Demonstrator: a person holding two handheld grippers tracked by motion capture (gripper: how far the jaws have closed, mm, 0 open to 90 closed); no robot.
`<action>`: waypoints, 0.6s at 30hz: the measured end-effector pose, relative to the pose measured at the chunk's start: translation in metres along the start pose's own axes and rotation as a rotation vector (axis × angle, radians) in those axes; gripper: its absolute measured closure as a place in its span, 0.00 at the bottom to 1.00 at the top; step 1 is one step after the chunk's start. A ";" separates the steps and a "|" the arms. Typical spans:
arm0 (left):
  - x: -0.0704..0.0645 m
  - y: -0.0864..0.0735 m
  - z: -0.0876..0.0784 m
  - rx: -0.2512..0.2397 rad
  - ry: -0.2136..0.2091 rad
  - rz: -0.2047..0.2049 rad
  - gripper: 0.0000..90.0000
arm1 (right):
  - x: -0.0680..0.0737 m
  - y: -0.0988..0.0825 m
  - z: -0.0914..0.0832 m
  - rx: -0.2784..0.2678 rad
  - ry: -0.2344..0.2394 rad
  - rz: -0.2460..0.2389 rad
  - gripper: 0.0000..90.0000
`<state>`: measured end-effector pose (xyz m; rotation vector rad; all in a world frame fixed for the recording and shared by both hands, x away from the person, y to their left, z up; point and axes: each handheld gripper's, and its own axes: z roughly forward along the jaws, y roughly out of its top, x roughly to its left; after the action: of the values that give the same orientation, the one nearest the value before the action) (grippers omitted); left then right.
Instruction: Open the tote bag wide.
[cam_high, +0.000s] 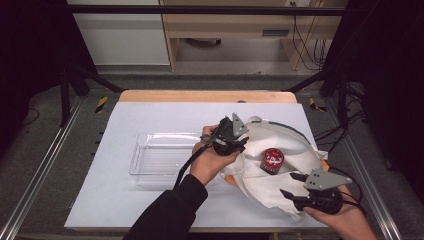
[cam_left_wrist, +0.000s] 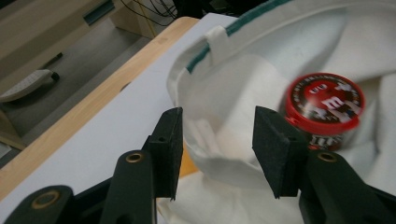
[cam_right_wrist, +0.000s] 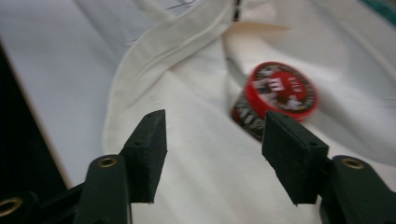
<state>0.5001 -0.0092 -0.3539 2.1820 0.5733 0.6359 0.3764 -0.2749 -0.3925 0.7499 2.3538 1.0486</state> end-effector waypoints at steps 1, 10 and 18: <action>-0.004 -0.003 -0.003 -0.003 -0.011 0.003 0.59 | -0.004 0.001 -0.002 -0.004 -0.023 0.013 0.48; -0.034 -0.030 -0.026 -0.009 -0.056 0.032 0.54 | -0.035 0.011 -0.016 -0.015 -0.250 0.062 0.54; -0.057 -0.050 -0.019 0.025 -0.078 0.040 0.49 | -0.056 0.007 -0.012 0.059 -0.347 0.080 0.43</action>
<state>0.4355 -0.0020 -0.3964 2.2362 0.5001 0.5651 0.4137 -0.3132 -0.3696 0.9697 2.0785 0.8065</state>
